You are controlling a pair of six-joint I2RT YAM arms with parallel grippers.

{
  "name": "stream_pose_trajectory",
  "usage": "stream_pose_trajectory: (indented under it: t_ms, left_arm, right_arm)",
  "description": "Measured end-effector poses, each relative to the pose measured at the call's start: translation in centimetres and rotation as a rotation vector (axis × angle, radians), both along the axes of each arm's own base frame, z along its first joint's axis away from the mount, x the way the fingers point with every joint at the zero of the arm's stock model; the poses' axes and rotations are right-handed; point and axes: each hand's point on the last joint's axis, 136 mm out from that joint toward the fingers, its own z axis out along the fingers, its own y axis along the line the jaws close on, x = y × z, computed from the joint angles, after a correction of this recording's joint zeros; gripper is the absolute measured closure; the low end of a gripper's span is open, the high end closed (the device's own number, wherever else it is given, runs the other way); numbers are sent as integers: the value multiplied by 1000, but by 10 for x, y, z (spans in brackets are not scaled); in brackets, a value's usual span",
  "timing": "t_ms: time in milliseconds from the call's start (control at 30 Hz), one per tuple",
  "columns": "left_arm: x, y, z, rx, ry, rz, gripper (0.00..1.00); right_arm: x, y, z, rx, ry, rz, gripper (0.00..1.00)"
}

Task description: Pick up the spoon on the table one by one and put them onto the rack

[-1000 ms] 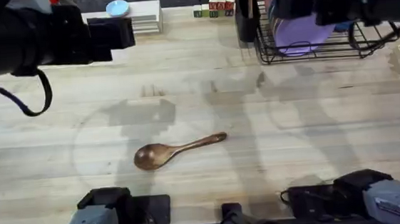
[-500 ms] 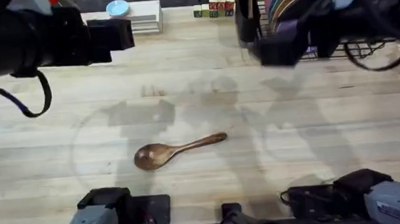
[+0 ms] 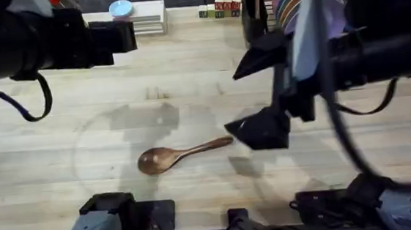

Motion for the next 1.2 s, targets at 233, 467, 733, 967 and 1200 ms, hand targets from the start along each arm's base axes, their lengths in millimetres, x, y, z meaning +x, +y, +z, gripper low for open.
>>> stream_pose_trajectory:
  t_ms: [233,467,733,967,1200]
  left_arm:
    - [-12,0,-13,0,73,0,8]
    - [-30,-1,-29,-4,170,-5,9]
    - [-38,-2,-35,-10,211,-11,8]
    - [-42,-3,-39,-13,233,-14,8]
    - [-44,5,-40,18,245,20,8]
  right_arm:
    - [-9,21,-31,-131,-6,66,5]
    - [-10,40,-68,-255,-11,132,5]
    - [-3,66,-101,-300,-11,183,5]
    - [-21,82,-146,-400,13,318,5]
    - [-18,85,-173,-449,44,334,5]
